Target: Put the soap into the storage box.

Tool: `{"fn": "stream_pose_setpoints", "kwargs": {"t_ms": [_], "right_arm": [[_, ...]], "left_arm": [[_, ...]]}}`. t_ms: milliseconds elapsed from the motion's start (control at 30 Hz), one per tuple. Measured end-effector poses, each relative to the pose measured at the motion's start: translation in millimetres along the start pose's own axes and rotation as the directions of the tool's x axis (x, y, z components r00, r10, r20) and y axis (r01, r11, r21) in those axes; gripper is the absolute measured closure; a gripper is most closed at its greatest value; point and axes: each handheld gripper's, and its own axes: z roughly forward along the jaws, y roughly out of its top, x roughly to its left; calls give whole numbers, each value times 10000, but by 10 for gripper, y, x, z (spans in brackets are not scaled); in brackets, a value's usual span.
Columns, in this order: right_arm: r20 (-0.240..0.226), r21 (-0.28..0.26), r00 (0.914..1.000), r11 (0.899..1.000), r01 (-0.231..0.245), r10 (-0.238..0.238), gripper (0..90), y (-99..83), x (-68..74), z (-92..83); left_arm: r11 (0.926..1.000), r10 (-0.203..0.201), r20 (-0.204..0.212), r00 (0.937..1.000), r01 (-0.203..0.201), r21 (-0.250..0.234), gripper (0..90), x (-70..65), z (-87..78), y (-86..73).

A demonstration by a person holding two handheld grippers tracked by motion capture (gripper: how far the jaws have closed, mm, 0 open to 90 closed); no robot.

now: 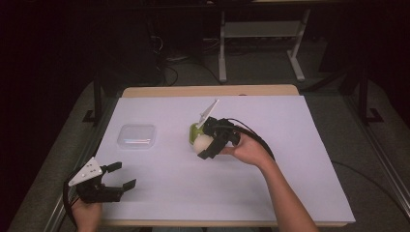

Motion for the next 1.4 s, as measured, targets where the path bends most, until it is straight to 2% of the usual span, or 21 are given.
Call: {"fn": "stream_pose_setpoints", "kwargs": {"t_ms": [300,400,467,733,767,1400], "right_arm": [[330,9,9993,9998,194,-195,243,141,-85,-101],[242,-149,9997,9998,107,-103,243,164,-117,-132],[347,-124,9993,9998,150,-146,243,173,-139,-133],[408,30,9992,10000,-4,3,243,156,-226,-82],[414,1,9991,10000,-18,18,243,152,-240,-72],[669,11,9973,9996,-292,290,243,127,-424,67]], "left_arm": [[10000,3,-24,10000,-3,-13,132,3,-6,2],[10000,59,-25,10000,-59,22,133,6,-9,2],[10000,43,-21,10000,-43,26,133,6,-7,2],[9999,-77,2,10000,77,-84,133,-7,5,2],[10000,45,7,10000,-45,8,133,0,-1,4],[10000,46,5,10000,-46,-27,133,4,-2,1]]}}
